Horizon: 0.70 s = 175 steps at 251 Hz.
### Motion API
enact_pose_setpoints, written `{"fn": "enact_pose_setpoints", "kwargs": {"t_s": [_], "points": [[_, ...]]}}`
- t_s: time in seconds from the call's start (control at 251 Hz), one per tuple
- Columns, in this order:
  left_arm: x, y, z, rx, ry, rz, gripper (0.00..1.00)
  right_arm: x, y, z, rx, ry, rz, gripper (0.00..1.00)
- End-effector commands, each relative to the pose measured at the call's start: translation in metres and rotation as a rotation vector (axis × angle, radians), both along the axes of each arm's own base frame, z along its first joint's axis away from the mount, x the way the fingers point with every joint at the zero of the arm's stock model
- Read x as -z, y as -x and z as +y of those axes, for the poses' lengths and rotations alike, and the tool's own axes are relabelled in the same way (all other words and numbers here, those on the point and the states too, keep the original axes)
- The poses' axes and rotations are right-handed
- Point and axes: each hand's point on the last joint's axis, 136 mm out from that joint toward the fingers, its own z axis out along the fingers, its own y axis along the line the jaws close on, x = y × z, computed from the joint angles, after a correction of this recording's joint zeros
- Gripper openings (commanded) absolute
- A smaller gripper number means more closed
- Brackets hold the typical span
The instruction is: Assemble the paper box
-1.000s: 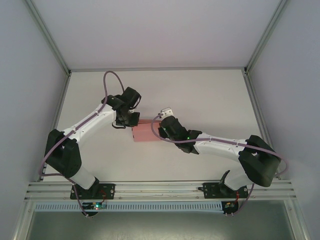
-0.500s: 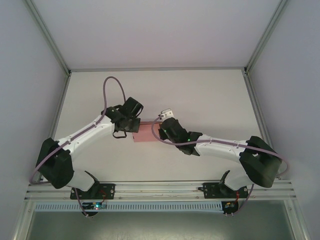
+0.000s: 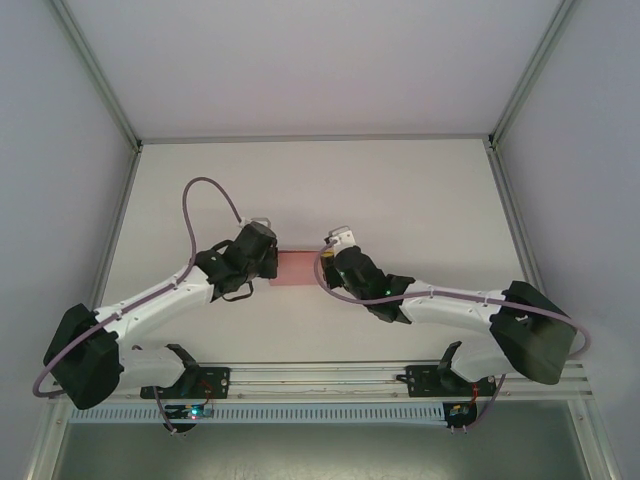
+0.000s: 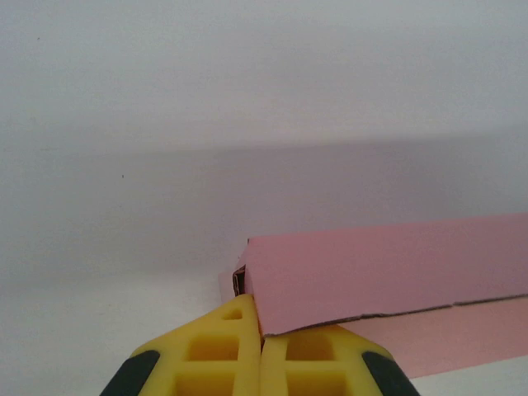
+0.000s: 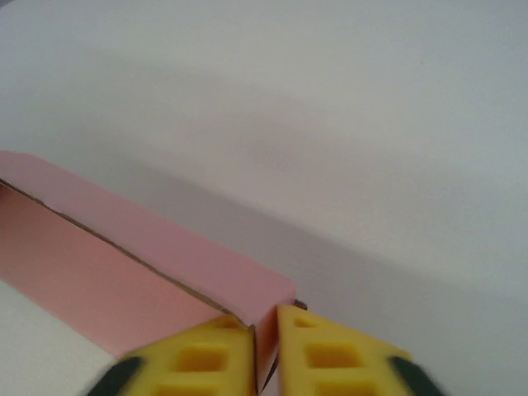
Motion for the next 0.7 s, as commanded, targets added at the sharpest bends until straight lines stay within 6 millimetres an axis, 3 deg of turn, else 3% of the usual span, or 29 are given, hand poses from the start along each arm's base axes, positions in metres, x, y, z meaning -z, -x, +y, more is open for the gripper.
{"fn": "enact_pose_setpoints", "kwargs": {"t_s": [0.0, 0.052, 0.12, 0.196, 0.327, 0.475, 0.599, 0.694], "points": [[0.064, 0.053, 0.014, 0.036, -0.12, 0.279, 0.0, 0.005, 0.017, 0.005, -0.034, 0.014, 0.119, 0.37], [0.062, 0.052, 0.013, 0.038, -0.125, 0.268, 0.0, -0.013, 0.009, 0.004, 0.0, -0.012, 0.1, 0.56], [0.059, 0.051, 0.015, 0.031, -0.128, 0.25, 0.0, -0.031, -0.001, -0.004, 0.079, -0.067, 0.086, 0.64], [0.057, 0.049, 0.017, 0.016, -0.124, 0.224, 0.0, -0.046, -0.012, -0.01, 0.143, -0.151, 0.074, 0.81], [0.052, 0.049, 0.012, 0.029, -0.085, 0.187, 0.0, -0.05, -0.03, -0.024, 0.268, -0.231, 0.092, 0.85], [0.049, 0.048, 0.015, 0.023, -0.096, 0.17, 0.0, -0.032, -0.043, -0.032, 0.361, -0.192, 0.176, 0.84], [0.05, 0.047, 0.014, 0.025, -0.096, 0.167, 0.0, -0.007, -0.037, -0.016, 0.301, -0.184, 0.29, 0.75], [0.05, 0.047, 0.011, 0.03, -0.096, 0.166, 0.0, 0.016, -0.025, -0.016, 0.284, -0.15, 0.368, 0.71]]}}
